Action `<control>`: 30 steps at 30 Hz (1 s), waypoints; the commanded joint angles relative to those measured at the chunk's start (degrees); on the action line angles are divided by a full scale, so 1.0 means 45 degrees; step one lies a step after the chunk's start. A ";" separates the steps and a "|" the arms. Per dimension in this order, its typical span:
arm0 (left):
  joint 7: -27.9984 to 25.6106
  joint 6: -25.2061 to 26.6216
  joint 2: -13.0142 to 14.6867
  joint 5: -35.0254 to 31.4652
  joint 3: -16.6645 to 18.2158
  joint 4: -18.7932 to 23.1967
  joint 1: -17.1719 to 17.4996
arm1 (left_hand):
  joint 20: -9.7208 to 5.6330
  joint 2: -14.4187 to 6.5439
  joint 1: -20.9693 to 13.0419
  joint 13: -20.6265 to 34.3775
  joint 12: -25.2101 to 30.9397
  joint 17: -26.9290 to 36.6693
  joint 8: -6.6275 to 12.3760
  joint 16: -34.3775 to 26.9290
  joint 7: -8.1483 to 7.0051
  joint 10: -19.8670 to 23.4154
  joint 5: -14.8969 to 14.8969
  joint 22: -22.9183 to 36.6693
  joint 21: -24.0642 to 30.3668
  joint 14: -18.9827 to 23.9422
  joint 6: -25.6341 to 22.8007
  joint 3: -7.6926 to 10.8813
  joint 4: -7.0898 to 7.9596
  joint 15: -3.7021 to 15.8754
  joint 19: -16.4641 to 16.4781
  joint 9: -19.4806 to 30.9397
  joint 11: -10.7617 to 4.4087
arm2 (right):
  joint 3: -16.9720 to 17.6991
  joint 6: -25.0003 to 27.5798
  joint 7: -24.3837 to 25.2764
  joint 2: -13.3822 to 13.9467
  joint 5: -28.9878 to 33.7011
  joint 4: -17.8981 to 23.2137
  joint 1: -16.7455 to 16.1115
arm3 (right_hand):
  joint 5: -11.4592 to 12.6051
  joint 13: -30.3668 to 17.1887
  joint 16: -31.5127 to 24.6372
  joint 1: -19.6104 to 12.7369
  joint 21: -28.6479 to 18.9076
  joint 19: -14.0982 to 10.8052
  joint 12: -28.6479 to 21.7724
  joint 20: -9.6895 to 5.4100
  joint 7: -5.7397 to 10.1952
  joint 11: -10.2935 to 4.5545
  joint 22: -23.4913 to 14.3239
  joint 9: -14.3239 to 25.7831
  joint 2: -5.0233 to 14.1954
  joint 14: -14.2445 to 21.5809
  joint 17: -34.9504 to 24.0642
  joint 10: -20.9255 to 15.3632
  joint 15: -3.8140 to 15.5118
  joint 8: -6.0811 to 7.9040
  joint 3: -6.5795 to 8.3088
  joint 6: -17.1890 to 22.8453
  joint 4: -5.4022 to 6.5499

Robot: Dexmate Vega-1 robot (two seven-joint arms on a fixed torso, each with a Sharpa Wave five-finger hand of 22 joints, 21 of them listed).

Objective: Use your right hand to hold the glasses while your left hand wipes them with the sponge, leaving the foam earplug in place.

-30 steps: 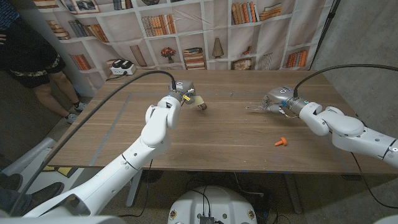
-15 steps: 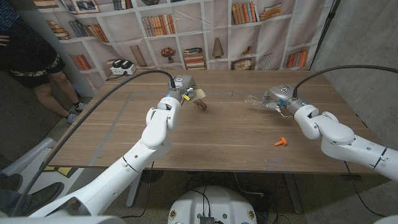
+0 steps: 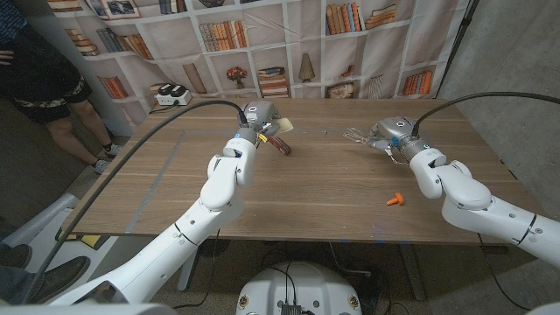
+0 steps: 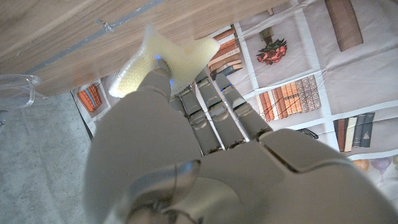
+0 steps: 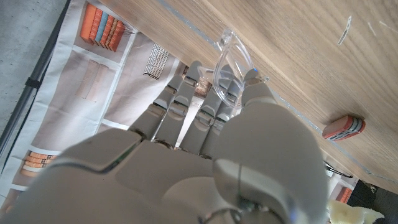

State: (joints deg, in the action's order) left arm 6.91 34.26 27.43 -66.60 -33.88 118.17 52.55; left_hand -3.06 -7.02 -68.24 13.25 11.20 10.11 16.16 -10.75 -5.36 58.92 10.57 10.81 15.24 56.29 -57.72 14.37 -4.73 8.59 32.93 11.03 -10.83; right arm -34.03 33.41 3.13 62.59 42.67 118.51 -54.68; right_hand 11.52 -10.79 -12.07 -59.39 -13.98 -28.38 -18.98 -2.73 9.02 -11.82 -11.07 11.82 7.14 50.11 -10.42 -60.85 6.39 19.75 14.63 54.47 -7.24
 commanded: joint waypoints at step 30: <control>-0.5676 -0.3754 -0.0630 0.2658 -0.1618 -0.2318 -0.1353 | -0.0759 -0.0001 -0.0120 0.0177 0.0132 0.0049 0.0135 0.0046 0.0148 0.0065 0.0055 -0.0019 -0.0281 -0.0157 -0.0506 0.0497 0.0285 0.0847 -0.0457 0.0047 -0.0094 | 0.0145 0.1546 -0.1369 -0.1413 -0.1348 0.0964 0.0800 | 0.0009 0.0003 0.0104 -0.0239 -0.0276 -0.0995 0.0249 -0.0263 0.0819 -0.0044 -0.0030 0.0079 -0.0018 0.1553 0.0062 -0.0811 0.1270 0.0057 0.0196 0.1309 -0.0069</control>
State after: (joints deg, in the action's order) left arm -14.70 21.49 24.91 -55.64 -39.33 110.10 48.06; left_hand -2.75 -7.01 -68.23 13.73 11.51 10.12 16.43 -10.76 -5.84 59.03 10.61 10.66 14.17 55.95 -58.37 14.60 -4.96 8.48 31.18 11.07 -10.75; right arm -34.73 38.82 -0.82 57.61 39.82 121.46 -51.98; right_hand 11.47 -10.55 -11.63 -59.94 -15.21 -32.79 -17.72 -3.18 8.10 -11.30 -11.08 11.82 6.59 56.82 -10.13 -63.01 8.59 19.74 14.97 55.39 -7.45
